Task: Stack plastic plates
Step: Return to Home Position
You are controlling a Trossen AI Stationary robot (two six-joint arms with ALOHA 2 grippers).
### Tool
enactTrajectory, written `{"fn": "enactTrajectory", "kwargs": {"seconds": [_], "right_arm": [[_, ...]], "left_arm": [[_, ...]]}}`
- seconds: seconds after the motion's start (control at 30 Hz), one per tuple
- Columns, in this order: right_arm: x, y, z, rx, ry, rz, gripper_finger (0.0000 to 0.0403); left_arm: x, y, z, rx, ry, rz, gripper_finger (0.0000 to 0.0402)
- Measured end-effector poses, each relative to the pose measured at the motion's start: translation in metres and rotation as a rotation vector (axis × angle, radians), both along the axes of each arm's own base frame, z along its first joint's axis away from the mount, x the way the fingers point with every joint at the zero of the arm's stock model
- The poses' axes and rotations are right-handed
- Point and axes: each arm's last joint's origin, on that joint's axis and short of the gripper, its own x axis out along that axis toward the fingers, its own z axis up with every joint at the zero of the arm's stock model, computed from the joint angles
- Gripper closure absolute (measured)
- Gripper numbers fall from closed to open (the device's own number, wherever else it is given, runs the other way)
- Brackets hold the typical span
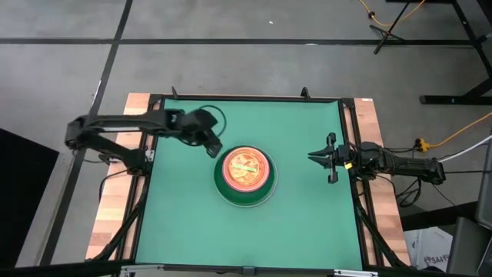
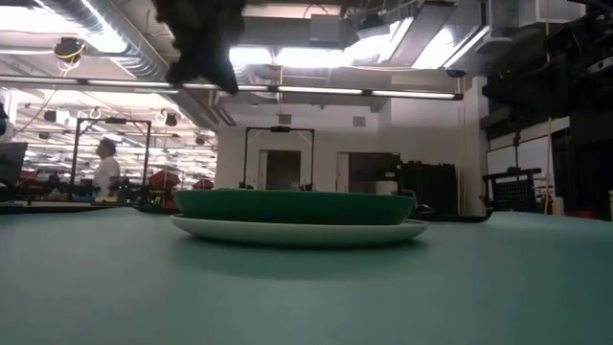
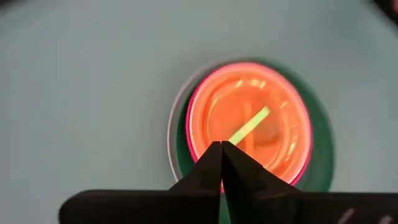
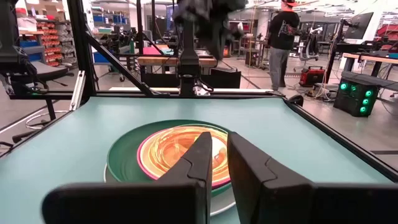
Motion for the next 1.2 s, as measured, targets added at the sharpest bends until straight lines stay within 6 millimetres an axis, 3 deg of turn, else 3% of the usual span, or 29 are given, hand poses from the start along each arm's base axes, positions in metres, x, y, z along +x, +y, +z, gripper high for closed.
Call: {"fn": "enactTrajectory", "kwargs": {"seconds": [0.37, 0.67, 0.8, 1.2], "right_arm": [[0.000, 0.000, 0.000, 0.000, 0.002, -0.008, 0.0363], [0.000, 0.000, 0.000, 0.000, 0.002, -0.007, 0.0363], [0.000, 0.000, 0.000, 0.000, 0.002, -0.008, 0.0363], [0.000, 0.000, 0.000, 0.000, 0.002, -0.008, 0.0363]], "left_arm": [[-0.070, -0.032, 0.062, 0.287, -0.210, -0.086, 0.0401], [-0.111, -0.058, 0.080, 0.469, -0.322, -0.181, 0.0401], [-0.117, -0.065, 0.058, 0.516, -0.362, -0.190, 0.0401], [-0.130, -0.069, -0.045, 0.535, -0.656, -0.310, 0.0401]]}}
